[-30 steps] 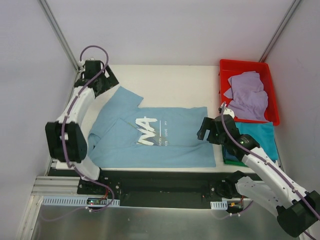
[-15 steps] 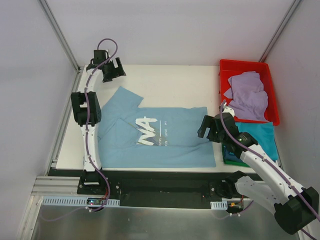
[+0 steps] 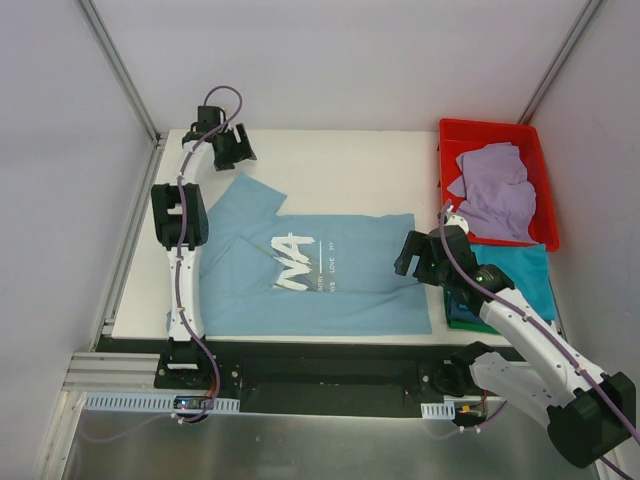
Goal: Fold and stack the t-shirts
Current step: Grap the side of the flattened tshirt furthest away from the robot with both arms
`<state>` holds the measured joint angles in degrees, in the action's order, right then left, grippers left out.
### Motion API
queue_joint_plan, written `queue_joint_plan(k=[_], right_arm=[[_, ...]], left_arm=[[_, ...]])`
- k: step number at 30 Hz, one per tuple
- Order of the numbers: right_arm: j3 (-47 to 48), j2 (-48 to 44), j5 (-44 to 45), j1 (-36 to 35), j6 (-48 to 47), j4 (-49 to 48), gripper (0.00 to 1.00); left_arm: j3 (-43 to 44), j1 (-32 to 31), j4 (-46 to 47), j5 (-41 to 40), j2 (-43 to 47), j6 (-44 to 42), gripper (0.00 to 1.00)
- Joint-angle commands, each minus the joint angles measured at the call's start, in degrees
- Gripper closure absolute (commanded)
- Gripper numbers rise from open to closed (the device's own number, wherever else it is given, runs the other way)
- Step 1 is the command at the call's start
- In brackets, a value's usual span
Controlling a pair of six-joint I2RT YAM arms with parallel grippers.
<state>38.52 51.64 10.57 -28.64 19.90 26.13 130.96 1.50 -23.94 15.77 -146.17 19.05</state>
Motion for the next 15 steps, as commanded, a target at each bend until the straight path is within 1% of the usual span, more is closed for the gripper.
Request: queue_joint_plan(k=[1, 3, 4, 5, 7, 9, 12, 14, 15], right_arm=[[-0.64, 0.04, -1.34, 0.34, 0.67, -1.26, 0.04], [-0.82, -0.31, -1.52, 0.43, 0.67, -1.26, 0.04], [-0.82, -0.66, -1.52, 0.43, 0.67, -1.26, 0.04], [-1.08, -0.92, -1.6, 0.43, 0.67, -1.26, 0.04], [-1.43, -1.62, -1.43, 0.52, 0.58, -1.26, 0.04], [-1.87, -2.06, -1.34, 0.52, 0.67, -1.26, 0.04], [-2.14, -2.42, -1.51, 0.61, 0.67, -1.26, 0.04], [-2.4, -2.59, -1.86, 0.7, 0.84, -1.26, 0.04], [-2.57, -2.51, -1.95, 0.69, 1.02, -1.26, 0.04]], left_arm=[[0.97, -1.32, -4.7, -3.55, 2.11, 0.99, 0.26], [1.4, -1.32, -7.77, -5.91, 2.29, 0.9, 0.29], [1.67, -1.32, -9.26, -8.36, 2.47, 0.64, 0.29], [1.58, -2.89, -10.67, -9.78, 2.73, 0.47, 0.29], [2.02, -3.34, -13.13, -11.98, 2.73, -0.59, 0.3], [2.46, -4.04, -14.55, -13.74, 2.73, -1.47, 0.34], [3.34, -4.57, -15.69, -15.42, 2.38, -2.0, 0.38], [5.44, -4.66, -16.31, -16.9, 1.42, -1.91, 0.39], [6.41, -4.66, -16.74, -17.17, 0.89, -1.74, 0.41]])
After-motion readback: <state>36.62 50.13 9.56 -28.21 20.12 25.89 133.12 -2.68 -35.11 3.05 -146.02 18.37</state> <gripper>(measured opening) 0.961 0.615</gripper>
